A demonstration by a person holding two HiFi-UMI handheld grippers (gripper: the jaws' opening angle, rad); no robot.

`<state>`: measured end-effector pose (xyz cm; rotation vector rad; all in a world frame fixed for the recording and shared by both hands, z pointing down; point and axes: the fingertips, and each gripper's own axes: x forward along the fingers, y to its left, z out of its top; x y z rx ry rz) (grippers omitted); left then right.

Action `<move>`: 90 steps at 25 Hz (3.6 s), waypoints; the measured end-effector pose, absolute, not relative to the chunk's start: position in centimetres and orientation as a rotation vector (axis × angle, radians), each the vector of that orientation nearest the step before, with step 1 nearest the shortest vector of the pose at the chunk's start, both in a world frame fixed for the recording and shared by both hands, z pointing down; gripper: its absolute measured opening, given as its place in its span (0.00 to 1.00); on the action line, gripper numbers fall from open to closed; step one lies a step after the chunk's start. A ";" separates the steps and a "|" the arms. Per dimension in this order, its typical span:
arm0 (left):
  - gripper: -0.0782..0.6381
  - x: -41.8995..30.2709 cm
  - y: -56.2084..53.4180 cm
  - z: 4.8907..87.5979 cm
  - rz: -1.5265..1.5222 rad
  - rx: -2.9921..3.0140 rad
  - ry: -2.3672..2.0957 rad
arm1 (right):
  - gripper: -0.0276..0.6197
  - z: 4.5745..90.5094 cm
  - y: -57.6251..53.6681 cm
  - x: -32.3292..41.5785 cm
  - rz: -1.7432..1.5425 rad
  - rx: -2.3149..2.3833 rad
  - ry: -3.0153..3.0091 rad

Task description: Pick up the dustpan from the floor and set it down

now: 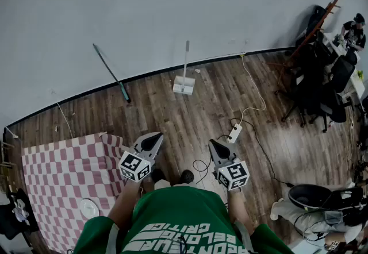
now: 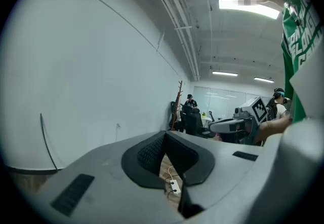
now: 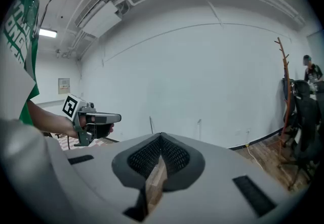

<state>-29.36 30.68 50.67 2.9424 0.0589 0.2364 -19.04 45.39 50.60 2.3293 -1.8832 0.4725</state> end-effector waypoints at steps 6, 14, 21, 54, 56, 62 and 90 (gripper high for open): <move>0.11 -28.5 32.7 50.9 0.246 2.931 0.083 | 0.05 51.0 47.2 -18.8 0.479 2.321 -1.871; 0.11 -26.9 35.6 51.1 0.261 2.933 0.125 | 0.05 51.7 49.8 -17.6 0.511 2.344 -1.854; 0.11 -25.9 36.9 51.9 0.284 2.919 0.139 | 0.05 51.9 50.2 -16.2 0.522 2.355 -1.852; 0.11 -8.2 11.4 54.5 0.270 2.828 0.218 | 0.05 51.7 27.7 0.5 0.531 2.421 -1.679; 0.11 -7.7 10.3 54.8 0.274 2.823 0.218 | 0.05 51.6 26.5 0.9 0.531 2.418 -1.677; 0.11 -6.3 7.7 54.9 0.264 2.816 0.220 | 0.05 51.8 23.8 1.9 0.539 2.409 -1.684; 0.11 10.4 -2.1 56.1 0.385 2.829 0.038 | 0.05 53.0 9.9 21.5 0.557 2.198 -1.963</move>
